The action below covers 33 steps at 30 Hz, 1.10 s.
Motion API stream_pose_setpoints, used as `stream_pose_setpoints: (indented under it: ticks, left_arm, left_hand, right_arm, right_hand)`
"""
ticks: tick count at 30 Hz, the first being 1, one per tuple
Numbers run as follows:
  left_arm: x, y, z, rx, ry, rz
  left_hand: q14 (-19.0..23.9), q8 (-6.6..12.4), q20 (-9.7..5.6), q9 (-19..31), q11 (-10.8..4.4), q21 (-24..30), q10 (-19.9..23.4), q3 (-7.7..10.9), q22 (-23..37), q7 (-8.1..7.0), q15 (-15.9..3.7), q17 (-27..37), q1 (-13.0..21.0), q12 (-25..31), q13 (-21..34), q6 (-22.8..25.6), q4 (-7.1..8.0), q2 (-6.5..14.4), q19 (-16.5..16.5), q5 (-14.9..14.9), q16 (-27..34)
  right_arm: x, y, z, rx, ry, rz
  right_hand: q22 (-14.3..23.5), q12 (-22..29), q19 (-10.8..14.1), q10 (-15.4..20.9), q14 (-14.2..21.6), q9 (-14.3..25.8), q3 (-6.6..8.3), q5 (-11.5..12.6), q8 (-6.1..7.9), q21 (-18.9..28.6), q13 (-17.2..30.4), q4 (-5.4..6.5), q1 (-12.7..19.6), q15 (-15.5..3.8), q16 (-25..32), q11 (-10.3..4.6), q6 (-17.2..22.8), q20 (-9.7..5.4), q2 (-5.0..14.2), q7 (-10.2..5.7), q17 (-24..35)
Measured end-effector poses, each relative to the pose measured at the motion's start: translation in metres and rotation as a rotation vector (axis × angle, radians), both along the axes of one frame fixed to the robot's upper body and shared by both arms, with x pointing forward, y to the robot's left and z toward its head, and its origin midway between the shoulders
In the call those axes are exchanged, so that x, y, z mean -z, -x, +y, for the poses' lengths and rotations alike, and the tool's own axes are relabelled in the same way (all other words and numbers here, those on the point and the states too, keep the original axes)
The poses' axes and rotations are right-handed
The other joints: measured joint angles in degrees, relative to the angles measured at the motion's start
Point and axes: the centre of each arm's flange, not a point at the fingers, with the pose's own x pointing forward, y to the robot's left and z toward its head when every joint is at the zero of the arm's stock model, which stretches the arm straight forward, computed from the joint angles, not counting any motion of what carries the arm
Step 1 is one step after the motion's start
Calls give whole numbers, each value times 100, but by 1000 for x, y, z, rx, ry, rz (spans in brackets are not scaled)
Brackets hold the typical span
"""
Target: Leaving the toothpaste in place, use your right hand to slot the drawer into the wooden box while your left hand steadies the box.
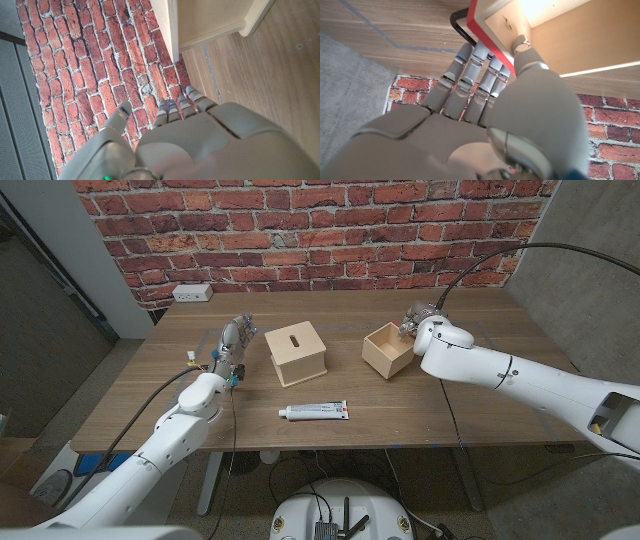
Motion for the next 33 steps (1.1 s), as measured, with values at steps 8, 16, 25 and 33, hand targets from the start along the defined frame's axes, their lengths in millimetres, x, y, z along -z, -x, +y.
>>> stream_pose_setpoints:
  ticks: [8, 16, 25, 33]
  left_arm:
    - [-3, 9, 3, -29, -39, -14]
    - [-7, 19, 4, -65, -101, -34]
    - [-12, 33, 4, -113, -195, -46]
    - [-25, 47, 1, -155, -320, -61]
  left_hand:
    - [0, 0, 0, 0, 0, 0, 0, 25, 0, -16, 0, 0, 0, 0, 0, 16, -25, 0, 0, 0, 0]
    - [0, 0, -32, 0, 0, 0, 0, 13, 0, -46, 0, 1, 0, 0, 0, 46, -69, 0, 32, 0, 0]
    - [32, 0, 2, 1, -31, 0, 31, 2, 0, -57, -32, 1, 0, 0, 0, 98, -147, 0, 65, 0, 0]
    - [32, 0, 2, 1, -54, 0, 54, -10, 0, -111, -32, 1, 24, 0, 0, 153, -169, 24, 65, 0, 0]
  right_arm:
    - [-7, 4, 2, -9, -3, -3]
    - [-14, 7, 2, -13, -7, -3]
    - [-19, 10, 4, -12, -6, 4]
    - [-24, 11, 6, -8, -8, 13]
  right_hand:
    - [2, -20, -12, 0, 19, 0, -4, 28, -3, 27, 75, -4, 0, -18, -44, 0, 21, -12, 0, 21, 25]
    - [1, -38, -12, 0, 19, 0, -15, 28, -34, 27, 108, -14, -1, -19, -50, 0, 21, -11, 1, 21, 25]
    - [1, -60, -54, 0, 21, 0, -24, 28, -44, 63, 110, -23, -15, -21, -95, 0, 20, 8, 15, 20, 52]
    - [1, -62, -53, 0, 21, 0, -23, 28, -49, 62, 112, -21, -15, -21, -96, -1, 20, 9, 15, 19, 54]
